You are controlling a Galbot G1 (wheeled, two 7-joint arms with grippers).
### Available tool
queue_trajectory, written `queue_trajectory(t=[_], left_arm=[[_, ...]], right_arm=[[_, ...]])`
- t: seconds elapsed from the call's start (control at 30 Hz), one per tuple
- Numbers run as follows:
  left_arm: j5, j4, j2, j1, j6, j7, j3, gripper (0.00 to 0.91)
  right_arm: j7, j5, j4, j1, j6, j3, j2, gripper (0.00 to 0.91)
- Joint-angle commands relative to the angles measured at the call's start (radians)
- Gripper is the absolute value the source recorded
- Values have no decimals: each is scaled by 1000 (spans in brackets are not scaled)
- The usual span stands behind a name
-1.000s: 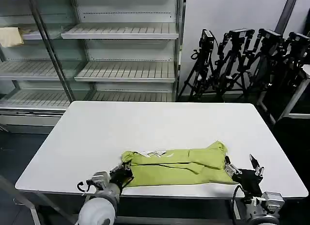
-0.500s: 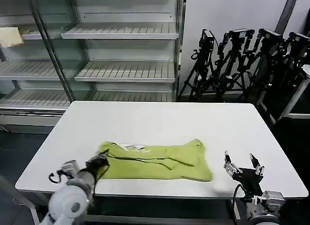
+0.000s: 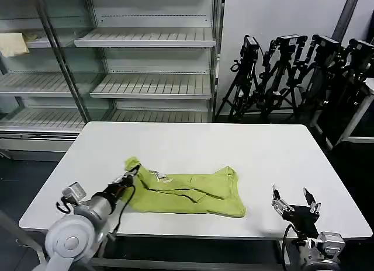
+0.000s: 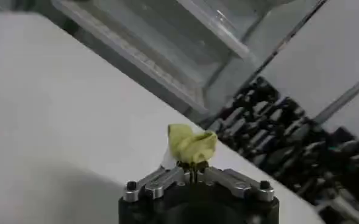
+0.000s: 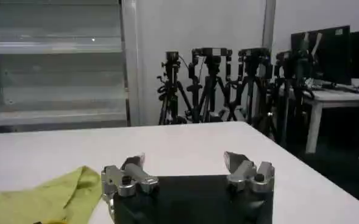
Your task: Fold and organize the clothes.
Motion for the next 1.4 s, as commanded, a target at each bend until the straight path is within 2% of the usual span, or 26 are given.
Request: queue_trajectory(t=[0.03,0.27,0.7,1.0,1.07,1.1,1.13,1.4], left_arm=[[-119,11,-238,-94,-41,-12,214,50],[-8,133,-329,-166,-62,-27,323,50],[108,244,-393,-210,-88,-21,462,60],[159,301,-447,-234,-93,-7,511,71],[167,315,-454,-234,-94,-1,510,191],[171,323,-455,-235,-93,4,507,191],[171,330,-456,-236,-89,5,505,907],[191,348,-468,-250,-91,32,488,907]], right_arm=[[-1,0,12,-29,0,10,-3,907],[-3,0,21,-39,4,19,-2,907],[-3,-9,18,-25,5,0,19,907],[-2,-10,26,-27,4,-2,24,907],[-2,-13,27,-27,4,-3,28,907],[-3,-13,30,-28,4,-4,31,907],[-3,-14,31,-30,4,-4,33,907],[-4,-21,39,-39,7,-6,39,907]])
